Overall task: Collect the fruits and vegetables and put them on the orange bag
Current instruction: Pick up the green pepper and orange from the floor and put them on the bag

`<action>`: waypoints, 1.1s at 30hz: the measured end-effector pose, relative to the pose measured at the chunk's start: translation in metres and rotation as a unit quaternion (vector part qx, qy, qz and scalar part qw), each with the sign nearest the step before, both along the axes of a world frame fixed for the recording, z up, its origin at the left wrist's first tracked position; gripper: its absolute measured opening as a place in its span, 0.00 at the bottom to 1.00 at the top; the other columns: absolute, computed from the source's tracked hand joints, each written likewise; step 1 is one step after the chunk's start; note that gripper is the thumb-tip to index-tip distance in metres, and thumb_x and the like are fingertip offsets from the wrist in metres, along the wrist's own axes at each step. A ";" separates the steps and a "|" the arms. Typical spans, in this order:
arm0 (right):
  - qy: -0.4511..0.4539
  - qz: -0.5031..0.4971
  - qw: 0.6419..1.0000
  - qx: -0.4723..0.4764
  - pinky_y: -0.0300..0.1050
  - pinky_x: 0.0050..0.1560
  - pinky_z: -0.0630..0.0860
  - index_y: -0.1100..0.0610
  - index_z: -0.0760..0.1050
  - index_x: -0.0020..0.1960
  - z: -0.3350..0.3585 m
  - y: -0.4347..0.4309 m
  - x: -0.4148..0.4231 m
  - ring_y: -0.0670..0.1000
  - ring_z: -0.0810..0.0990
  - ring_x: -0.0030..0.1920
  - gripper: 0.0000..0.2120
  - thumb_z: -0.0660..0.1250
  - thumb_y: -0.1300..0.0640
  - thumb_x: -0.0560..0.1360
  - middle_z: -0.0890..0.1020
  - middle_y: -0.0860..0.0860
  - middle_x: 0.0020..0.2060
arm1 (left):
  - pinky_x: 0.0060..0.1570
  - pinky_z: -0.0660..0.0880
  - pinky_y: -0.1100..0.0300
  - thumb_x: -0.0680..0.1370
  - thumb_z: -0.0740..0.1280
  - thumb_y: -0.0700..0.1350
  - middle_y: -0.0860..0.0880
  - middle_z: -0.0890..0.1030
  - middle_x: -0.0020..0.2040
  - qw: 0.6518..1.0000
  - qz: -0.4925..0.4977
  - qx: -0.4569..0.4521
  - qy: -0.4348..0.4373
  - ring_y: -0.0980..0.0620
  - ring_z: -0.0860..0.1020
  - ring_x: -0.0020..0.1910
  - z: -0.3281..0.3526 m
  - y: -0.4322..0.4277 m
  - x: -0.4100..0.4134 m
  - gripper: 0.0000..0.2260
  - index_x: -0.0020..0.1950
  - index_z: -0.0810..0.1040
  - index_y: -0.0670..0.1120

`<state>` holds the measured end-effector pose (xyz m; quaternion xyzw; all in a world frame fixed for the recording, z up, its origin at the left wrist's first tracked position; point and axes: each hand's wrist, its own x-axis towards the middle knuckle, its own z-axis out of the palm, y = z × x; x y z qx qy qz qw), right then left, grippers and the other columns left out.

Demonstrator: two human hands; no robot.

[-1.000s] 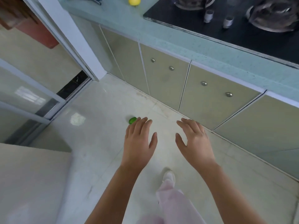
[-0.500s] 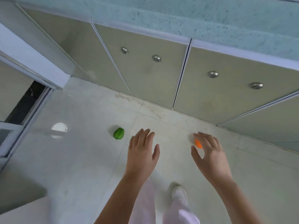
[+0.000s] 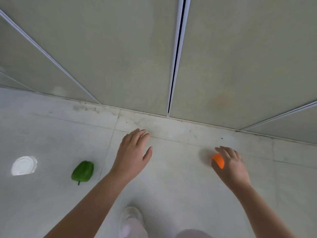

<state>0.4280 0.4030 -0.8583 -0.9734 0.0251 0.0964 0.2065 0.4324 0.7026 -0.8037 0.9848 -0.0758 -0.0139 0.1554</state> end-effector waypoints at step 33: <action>0.031 0.143 0.989 -0.023 0.55 0.50 0.74 0.54 0.71 0.63 -0.148 0.057 0.022 0.60 0.66 0.62 0.27 0.73 0.55 0.66 0.71 0.56 0.63 | 0.57 0.70 0.46 0.73 0.53 0.53 0.41 0.78 0.58 0.985 0.149 -0.010 0.082 0.40 0.74 0.59 -0.196 0.083 -0.051 0.24 0.57 0.76 0.39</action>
